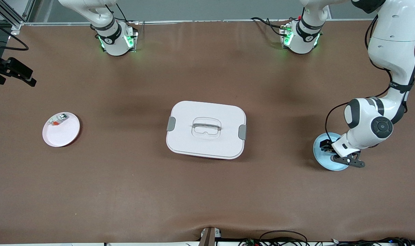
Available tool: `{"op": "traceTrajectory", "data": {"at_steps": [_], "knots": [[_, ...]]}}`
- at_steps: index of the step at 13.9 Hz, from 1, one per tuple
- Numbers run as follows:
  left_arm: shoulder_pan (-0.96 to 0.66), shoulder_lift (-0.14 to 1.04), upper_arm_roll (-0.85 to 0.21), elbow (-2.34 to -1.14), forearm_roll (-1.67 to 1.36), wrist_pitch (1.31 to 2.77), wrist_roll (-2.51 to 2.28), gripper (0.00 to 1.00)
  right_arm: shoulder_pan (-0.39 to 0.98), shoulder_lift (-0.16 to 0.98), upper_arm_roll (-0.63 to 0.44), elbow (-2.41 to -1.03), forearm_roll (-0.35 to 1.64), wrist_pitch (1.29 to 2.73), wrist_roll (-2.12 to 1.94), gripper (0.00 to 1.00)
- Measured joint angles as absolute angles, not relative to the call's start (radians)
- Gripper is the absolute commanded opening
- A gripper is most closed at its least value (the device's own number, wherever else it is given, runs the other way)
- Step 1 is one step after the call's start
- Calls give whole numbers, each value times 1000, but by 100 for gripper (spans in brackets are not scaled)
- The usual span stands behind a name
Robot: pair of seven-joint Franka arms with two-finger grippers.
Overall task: Transfer orange switch to right arm and place
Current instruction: 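Lift the orange switch with the left gripper and carry it toward the box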
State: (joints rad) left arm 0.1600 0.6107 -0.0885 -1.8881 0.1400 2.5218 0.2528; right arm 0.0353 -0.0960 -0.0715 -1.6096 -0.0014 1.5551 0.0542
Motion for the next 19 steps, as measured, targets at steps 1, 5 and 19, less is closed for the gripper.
{"op": "traceTrajectory", "data": {"at_steps": [1, 5, 19], "knots": [[160, 611, -88, -1888, 140, 2524, 253, 33, 35, -96, -71, -1610, -1, 1555, 54, 100], [162, 611, -88, -1887, 140, 2531, 253, 11, 35, -96, -72, -1610, -1, 1556, 54, 100], [162, 480, -129, -1845, 140, 2295, 224, 10, 35, -103, -78, -1579, 0, 1565, 56, 100]]}}
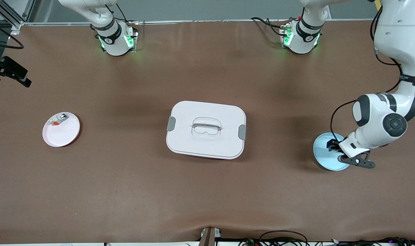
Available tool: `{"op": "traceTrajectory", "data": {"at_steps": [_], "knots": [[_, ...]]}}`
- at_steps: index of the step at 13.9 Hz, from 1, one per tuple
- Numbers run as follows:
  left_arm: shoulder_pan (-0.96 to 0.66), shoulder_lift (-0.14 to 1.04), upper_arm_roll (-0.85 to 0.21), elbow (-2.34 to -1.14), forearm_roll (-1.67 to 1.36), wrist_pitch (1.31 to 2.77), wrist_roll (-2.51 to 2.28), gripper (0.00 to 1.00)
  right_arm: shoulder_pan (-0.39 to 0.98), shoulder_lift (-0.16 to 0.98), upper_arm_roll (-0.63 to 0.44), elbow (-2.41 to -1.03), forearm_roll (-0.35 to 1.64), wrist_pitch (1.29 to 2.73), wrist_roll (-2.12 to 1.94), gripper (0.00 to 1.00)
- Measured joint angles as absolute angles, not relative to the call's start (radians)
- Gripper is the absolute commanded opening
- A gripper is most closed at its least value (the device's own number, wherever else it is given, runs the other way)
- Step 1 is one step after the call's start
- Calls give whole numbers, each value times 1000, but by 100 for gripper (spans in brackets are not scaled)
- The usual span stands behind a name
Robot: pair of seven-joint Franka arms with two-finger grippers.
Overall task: Transfer orange switch to right arm and place
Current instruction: 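Lift the orange switch with the left gripper and carry it toward the box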
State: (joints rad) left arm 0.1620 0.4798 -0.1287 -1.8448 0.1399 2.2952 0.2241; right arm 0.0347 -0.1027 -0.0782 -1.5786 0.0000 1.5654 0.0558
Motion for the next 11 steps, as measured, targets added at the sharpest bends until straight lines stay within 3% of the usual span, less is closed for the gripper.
{"op": "traceTrajectory", "data": {"at_steps": [5, 8, 11], "knots": [[157, 283, -222, -1811, 58, 1955, 170, 10, 35, -106, -78, -1509, 0, 1478, 56, 100], [157, 250, -302, -1733, 22, 1796, 64, 10, 35, -105, -77, -1510, 1, 1477, 56, 100], [154, 250, -393, -1684, -13, 1748, -74, 10, 37, -102, -70, -1513, 4, 1471, 56, 100]]}}
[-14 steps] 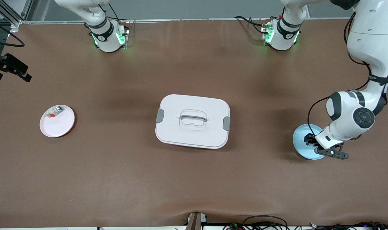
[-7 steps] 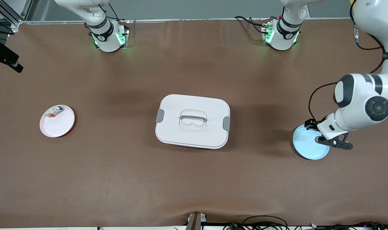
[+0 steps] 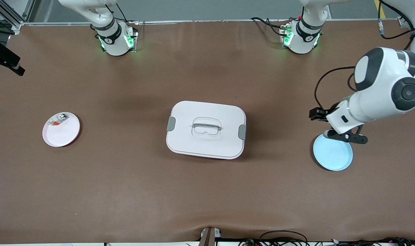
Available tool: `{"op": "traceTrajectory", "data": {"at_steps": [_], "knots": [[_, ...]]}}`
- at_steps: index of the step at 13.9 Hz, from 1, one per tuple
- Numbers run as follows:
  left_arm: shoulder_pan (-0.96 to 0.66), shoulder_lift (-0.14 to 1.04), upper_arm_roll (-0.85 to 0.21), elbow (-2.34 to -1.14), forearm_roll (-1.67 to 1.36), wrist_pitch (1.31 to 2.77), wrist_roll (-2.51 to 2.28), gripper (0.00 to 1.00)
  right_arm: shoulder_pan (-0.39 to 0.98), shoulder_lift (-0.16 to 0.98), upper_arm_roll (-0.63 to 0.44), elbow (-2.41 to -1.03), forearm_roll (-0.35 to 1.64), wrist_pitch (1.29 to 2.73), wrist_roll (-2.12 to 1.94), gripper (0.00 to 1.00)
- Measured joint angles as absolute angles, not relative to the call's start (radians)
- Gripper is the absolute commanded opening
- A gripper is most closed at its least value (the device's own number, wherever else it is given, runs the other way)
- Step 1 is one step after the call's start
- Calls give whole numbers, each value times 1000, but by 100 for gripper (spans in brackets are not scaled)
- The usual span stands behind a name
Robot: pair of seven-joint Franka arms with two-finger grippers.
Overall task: Transfer orange switch to right arm and place
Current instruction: 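Lift the orange switch with the left gripper and carry it toward the box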
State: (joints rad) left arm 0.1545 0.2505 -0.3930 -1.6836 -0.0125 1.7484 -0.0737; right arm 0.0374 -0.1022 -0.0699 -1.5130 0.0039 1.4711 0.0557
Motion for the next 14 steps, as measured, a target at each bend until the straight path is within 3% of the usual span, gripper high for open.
{"op": "traceTrajectory", "data": {"at_steps": [10, 14], "knots": [[144, 263, -638, -1606, -109, 1747, -522, 10, 46, -97, -74, -1588, 117, 1485, 55, 100], [68, 267, -668, -1598, -110, 1828, -814, 10, 51, -105, -70, -1596, 173, 1485, 88, 100]]}}
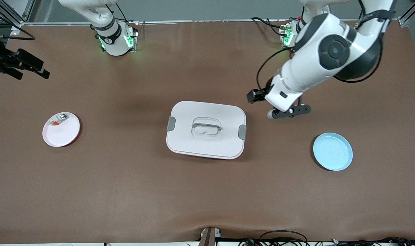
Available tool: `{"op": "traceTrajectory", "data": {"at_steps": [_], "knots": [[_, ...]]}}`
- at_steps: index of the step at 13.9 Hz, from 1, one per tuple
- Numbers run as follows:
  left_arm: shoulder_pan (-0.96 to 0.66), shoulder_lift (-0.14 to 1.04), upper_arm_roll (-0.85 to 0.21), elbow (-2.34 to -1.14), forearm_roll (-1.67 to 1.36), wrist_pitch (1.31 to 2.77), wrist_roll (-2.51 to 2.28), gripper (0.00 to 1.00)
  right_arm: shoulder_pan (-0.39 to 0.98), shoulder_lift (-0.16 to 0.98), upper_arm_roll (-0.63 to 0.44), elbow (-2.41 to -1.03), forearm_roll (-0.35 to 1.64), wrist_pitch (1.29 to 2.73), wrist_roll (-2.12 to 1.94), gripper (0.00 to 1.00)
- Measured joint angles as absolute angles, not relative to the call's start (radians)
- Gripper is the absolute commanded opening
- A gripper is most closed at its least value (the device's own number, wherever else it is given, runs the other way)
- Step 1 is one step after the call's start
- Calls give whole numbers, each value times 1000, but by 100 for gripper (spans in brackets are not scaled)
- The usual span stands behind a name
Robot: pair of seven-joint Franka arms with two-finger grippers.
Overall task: Transfer orange switch to right arm and place
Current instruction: 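Lift the orange switch with the left gripper and carry it toward the box, then bring the switch above the box while the right gripper reaches toward it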
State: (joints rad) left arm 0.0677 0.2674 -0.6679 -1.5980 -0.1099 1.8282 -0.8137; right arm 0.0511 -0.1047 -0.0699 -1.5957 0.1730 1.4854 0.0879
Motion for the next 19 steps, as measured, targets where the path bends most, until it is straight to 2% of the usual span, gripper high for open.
{"op": "traceTrajectory", "data": {"at_steps": [5, 12, 16, 19], "knots": [[-20, 284, -670, -1597, -206, 2005, -1084, 10, 70, -133, -58, -1674, 259, 1565, 170, 100], [-101, 323, -671, -1597, -318, 2238, -1645, 10, 74, -277, -44, -1902, 519, 1750, 246, 100], [-154, 412, -671, -1574, -338, 2407, -1897, 10, 91, -301, 94, -1975, 635, 1966, 350, 100], [-211, 475, -669, -1535, -338, 2479, -1999, 10, 179, -297, 146, -2017, 698, 2154, 374, 100]]}}
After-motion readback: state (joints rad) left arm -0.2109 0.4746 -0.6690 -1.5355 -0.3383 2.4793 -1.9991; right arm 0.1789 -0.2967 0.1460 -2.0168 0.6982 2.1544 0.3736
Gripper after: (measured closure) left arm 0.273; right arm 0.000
